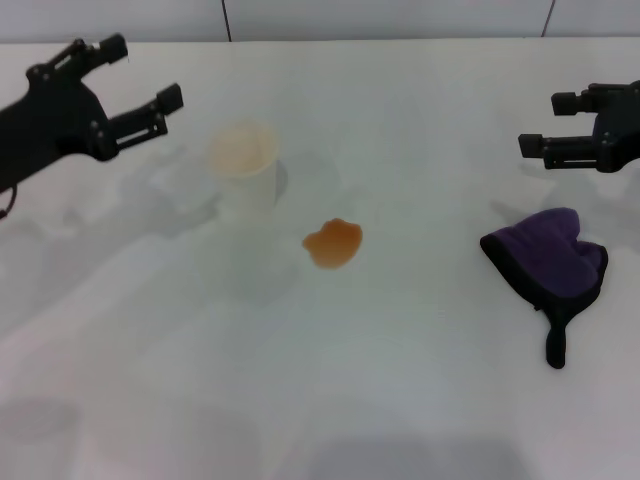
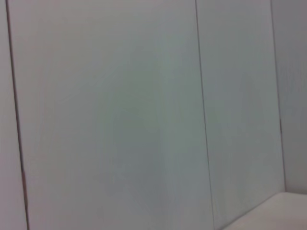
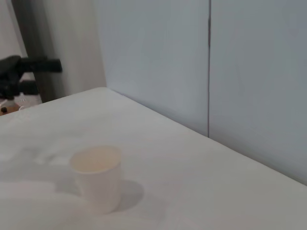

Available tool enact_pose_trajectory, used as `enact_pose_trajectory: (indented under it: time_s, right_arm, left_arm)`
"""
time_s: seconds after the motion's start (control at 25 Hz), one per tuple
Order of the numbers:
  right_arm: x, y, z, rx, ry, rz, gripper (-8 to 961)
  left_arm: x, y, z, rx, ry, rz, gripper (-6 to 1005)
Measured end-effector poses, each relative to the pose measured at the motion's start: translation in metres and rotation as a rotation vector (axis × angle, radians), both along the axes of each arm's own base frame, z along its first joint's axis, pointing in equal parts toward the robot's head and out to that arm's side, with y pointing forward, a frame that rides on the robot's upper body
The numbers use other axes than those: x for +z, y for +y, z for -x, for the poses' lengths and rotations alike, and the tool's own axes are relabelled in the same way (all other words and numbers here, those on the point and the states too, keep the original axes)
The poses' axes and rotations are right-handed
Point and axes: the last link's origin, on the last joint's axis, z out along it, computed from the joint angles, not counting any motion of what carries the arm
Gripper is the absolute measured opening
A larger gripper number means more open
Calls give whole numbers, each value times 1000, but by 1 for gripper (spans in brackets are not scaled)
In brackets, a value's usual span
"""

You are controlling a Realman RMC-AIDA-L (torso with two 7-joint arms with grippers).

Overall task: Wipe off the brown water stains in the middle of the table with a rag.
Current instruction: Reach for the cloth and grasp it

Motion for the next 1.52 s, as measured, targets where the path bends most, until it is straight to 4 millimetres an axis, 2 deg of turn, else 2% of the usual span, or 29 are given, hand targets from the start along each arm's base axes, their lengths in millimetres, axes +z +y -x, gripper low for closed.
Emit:
enact_pose_trajectory:
  time_s: [0.24,0.48,0.68,1.12,1.52]
  right_arm:
    - [0,2,-1,-5,-1,-9,726]
    - [-1,2,0,-4,12,-13,726]
    - [-5,3,2,-2,11,-6,725]
    - [-16,3,7,-26,16,56,724]
    - [-18,-5,3,-63,9,101,724]
  left_arm:
    - [12,14,-12,-29,63,88,884]
    - [9,23,-18,-11,203,279,884]
    - [10,27,-24,-8,267,351,884]
    - [28,18,-38,-85,249,427,884]
    - [30,9,-39,-84,255,475,883]
